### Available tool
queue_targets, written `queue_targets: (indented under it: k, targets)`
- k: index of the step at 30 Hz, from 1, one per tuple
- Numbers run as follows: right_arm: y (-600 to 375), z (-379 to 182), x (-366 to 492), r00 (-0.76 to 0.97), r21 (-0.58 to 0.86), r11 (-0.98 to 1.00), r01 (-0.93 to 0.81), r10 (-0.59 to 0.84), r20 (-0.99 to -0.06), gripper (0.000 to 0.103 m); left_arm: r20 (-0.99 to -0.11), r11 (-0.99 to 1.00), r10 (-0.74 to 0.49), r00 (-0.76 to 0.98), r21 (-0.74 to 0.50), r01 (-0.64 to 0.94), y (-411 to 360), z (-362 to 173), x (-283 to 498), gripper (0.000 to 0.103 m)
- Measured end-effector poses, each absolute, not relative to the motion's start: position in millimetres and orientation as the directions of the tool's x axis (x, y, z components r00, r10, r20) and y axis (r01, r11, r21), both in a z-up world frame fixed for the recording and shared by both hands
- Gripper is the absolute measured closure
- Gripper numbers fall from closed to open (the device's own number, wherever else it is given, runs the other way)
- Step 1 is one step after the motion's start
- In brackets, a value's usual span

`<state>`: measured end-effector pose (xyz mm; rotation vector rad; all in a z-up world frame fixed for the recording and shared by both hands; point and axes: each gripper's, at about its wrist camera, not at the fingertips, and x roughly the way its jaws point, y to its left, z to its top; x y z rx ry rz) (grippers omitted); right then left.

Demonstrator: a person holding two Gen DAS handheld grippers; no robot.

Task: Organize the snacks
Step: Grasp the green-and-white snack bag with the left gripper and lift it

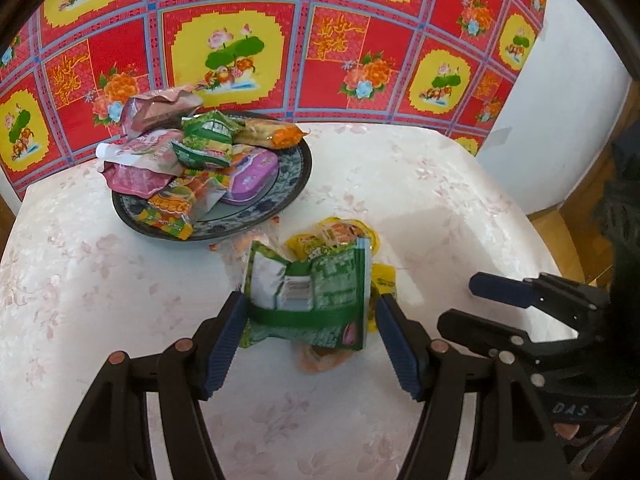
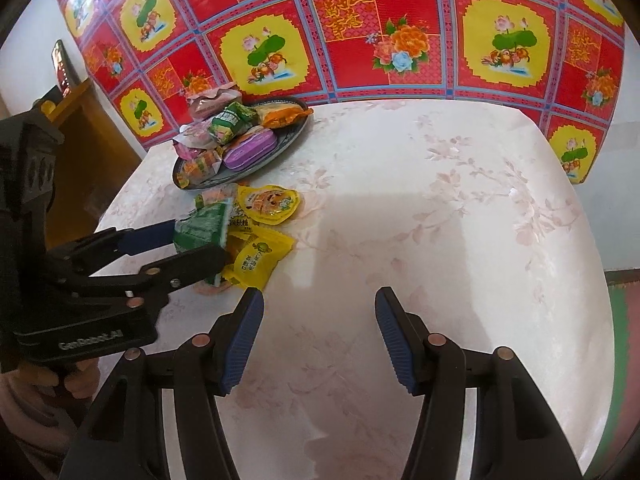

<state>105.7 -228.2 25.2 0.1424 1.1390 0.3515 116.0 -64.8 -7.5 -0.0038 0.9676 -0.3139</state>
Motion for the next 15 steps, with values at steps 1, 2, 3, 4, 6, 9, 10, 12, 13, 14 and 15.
queue_targets:
  k: [1, 2, 3, 4, 6, 9, 10, 12, 13, 14, 15]
  targets:
    - [-228.5, 25.3, 105.5, 0.371, 0.290, 0.936, -0.200, 0.346, -0.862, 0.043, -0.809, 0.956, -0.262, 0.527, -0.142, 0.258, -64.9, -8.3, 116.3, 0.034]
    - [-228.6, 25.3, 105.3, 0.371, 0.292, 0.935, -0.200, 0.349, -0.861, 0.043, -0.807, 0.956, -0.263, 0.530, -0.142, 0.258, -64.5, -8.2, 116.0, 0.037]
    - [-228.3, 25.4, 105.0, 0.371, 0.294, 0.934, -0.201, 0.351, -0.860, 0.043, -0.804, 0.955, -0.264, 0.533, -0.142, 0.260, -64.0, -7.9, 115.4, 0.039]
    - [-227.9, 25.5, 104.9, 0.371, 0.295, 0.934, -0.203, 0.352, -0.859, 0.043, -0.801, 0.952, -0.274, 0.533, -0.149, 0.266, -63.1, -7.4, 115.2, 0.041]
    - [-226.6, 24.8, 104.8, 0.369, 0.296, 0.933, -0.205, 0.354, -0.859, 0.043, -0.797, 0.950, -0.285, 0.532, -0.160, 0.269, -61.1, -7.1, 114.7, 0.047]
    - [-224.1, 23.5, 105.3, 0.366, 0.297, 0.932, -0.207, 0.355, -0.860, 0.043, -0.794, 0.947, -0.294, 0.532, -0.168, 0.272, -58.6, -6.7, 113.7, 0.049]
    - [-223.1, 23.4, 105.4, 0.365, 0.297, 0.932, -0.207, 0.355, -0.861, 0.043, -0.793, 0.948, -0.293, 0.534, -0.167, 0.273, -57.8, -6.2, 112.8, 0.050]
    - [-220.6, 23.7, 105.4, 0.365, 0.298, 0.931, -0.209, 0.357, -0.860, 0.043, -0.790, 0.947, -0.297, 0.537, -0.171, 0.272, -56.0, -4.6, 111.2, 0.051]
    - [-219.8, 23.8, 105.2, 0.367, 0.299, 0.931, -0.209, 0.358, -0.859, 0.043, -0.787, 0.947, -0.298, 0.540, -0.173, 0.271, -54.0, -3.0, 110.1, 0.051]
    - [-218.5, 24.3, 105.1, 0.370, 0.302, 0.931, -0.208, 0.360, -0.856, 0.043, -0.785, 0.947, -0.297, 0.544, -0.171, 0.270, -52.6, -1.8, 109.1, 0.051]
    - [-216.9, 25.0, 105.4, 0.369, 0.307, 0.928, -0.209, 0.366, -0.854, 0.043, -0.783, 0.949, -0.293, 0.549, -0.167, 0.268, -50.9, -0.4, 108.2, 0.051]
